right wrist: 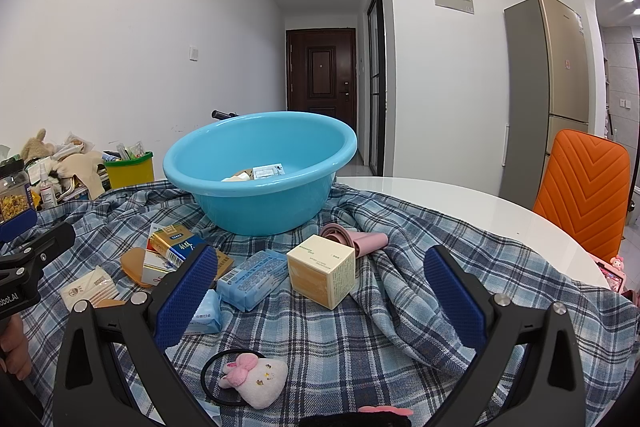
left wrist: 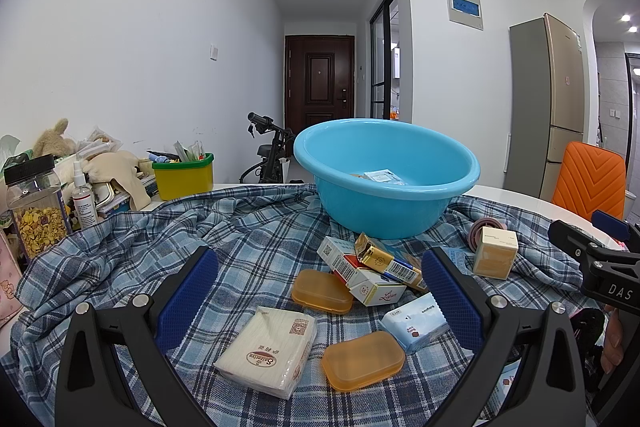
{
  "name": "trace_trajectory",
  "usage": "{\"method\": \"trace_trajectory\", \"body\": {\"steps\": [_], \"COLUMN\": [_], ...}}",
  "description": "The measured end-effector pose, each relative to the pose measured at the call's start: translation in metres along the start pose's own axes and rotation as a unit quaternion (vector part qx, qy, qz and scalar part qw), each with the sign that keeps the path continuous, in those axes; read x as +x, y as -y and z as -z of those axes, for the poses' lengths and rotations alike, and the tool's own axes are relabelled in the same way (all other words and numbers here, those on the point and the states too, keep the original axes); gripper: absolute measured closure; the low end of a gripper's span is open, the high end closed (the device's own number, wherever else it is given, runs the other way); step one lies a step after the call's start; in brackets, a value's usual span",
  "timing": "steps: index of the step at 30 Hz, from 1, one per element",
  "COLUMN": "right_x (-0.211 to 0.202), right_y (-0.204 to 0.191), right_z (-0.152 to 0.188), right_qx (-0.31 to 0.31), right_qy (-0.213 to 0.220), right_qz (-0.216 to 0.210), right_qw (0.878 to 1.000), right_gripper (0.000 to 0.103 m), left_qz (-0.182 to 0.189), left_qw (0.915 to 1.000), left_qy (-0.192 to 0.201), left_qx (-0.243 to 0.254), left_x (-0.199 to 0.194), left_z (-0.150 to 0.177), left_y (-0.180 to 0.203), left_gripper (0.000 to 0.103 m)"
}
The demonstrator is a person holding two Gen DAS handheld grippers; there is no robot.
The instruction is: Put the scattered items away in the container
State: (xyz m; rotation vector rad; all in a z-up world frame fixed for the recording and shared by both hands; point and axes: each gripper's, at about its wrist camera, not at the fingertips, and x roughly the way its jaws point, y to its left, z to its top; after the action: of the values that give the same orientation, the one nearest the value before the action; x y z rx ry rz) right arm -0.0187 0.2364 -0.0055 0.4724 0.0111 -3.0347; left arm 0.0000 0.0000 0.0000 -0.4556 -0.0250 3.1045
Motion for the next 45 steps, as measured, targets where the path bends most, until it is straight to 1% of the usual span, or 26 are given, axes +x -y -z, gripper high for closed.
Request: {"method": "trace_trajectory", "body": {"steps": [28, 33, 36, 39, 42, 45], "right_x": [0.000, 0.003, 0.009, 0.008, 0.009, 0.004], "right_y": [0.000, 0.000, -0.005, -0.004, -0.005, -0.008], "right_z": [-0.001, -0.001, 0.000, 0.000, -0.001, -0.008], "right_qx": [0.000, -0.003, -0.006, -0.006, 0.000, -0.006], "right_qy": [-0.001, -0.008, -0.016, -0.020, -0.030, -0.024], "right_qz": [-0.001, 0.008, 0.004, 0.002, -0.011, -0.018], "right_qw": [1.000, 1.000, 1.000, 1.000, 0.999, 1.000], "right_gripper": [0.000, 0.000, 0.000, 0.000, 0.000, 0.000], "left_qz": [0.000, -0.015, -0.010, -0.009, 0.006, 0.017], "left_qw": [1.0000, 0.9999, 0.9999, 0.9999, 0.9998, 0.9996], "left_qy": [0.000, 0.003, 0.002, -0.004, -0.009, -0.010], "left_qx": [0.000, 0.000, 0.004, 0.009, 0.014, 0.019], "left_x": [0.000, -0.002, 0.003, 0.002, -0.001, -0.004], "left_z": [0.000, 0.000, -0.003, 0.000, -0.003, -0.011], "left_y": [0.000, 0.001, 0.001, 0.003, 0.008, 0.012], "left_gripper": [0.000, 0.000, 0.000, 0.000, 0.000, 0.000]}}
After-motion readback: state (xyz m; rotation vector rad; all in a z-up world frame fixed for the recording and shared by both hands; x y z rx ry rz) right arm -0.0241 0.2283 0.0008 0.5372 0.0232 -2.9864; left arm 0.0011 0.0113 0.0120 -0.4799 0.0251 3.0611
